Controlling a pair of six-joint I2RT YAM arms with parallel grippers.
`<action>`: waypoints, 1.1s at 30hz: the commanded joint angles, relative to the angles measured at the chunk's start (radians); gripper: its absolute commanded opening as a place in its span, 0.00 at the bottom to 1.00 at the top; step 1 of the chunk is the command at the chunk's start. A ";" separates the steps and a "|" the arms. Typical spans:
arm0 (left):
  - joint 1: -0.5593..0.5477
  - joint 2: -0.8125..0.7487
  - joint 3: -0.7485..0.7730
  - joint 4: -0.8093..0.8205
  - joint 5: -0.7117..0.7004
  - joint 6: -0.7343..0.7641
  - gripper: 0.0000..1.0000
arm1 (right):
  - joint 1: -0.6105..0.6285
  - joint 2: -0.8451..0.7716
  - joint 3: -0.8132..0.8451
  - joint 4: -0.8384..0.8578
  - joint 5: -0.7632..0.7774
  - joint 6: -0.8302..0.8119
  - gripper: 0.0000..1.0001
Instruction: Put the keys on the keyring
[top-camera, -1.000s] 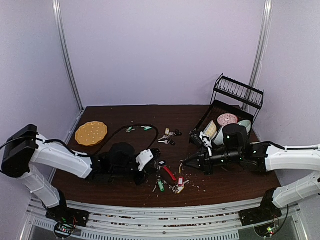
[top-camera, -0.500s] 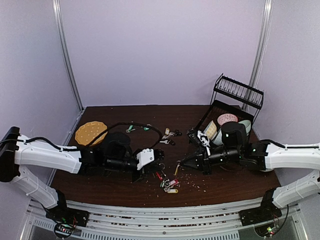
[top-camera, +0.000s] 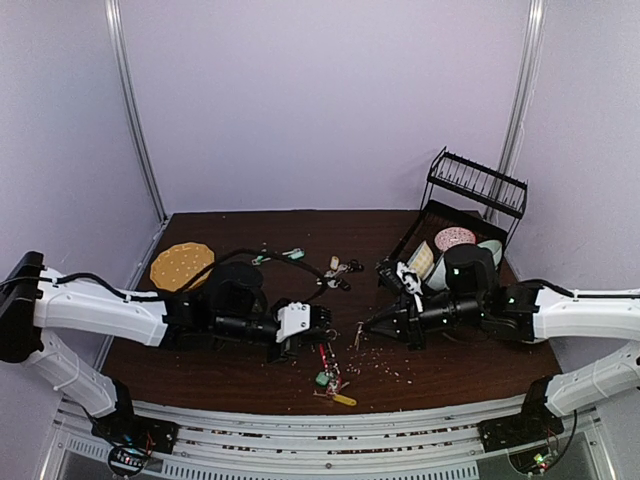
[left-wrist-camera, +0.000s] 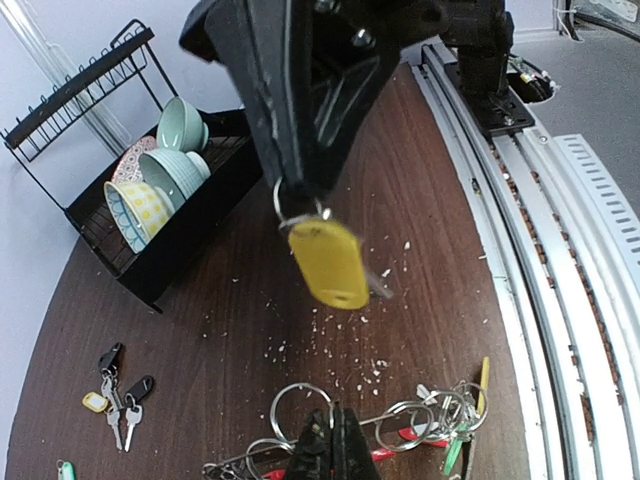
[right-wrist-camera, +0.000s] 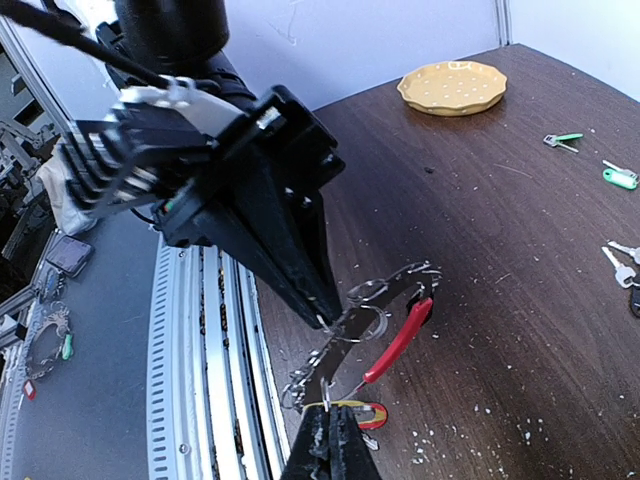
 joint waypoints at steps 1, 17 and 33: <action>0.099 0.113 0.030 0.174 -0.017 -0.132 0.00 | -0.004 -0.054 -0.029 0.025 0.061 0.006 0.00; 0.138 0.010 -0.272 0.099 0.065 -0.444 0.47 | -0.005 0.017 -0.007 0.016 0.040 0.015 0.00; 0.176 0.199 -0.061 0.022 -0.049 -0.592 0.21 | -0.061 0.149 0.063 0.019 -0.036 -0.006 0.00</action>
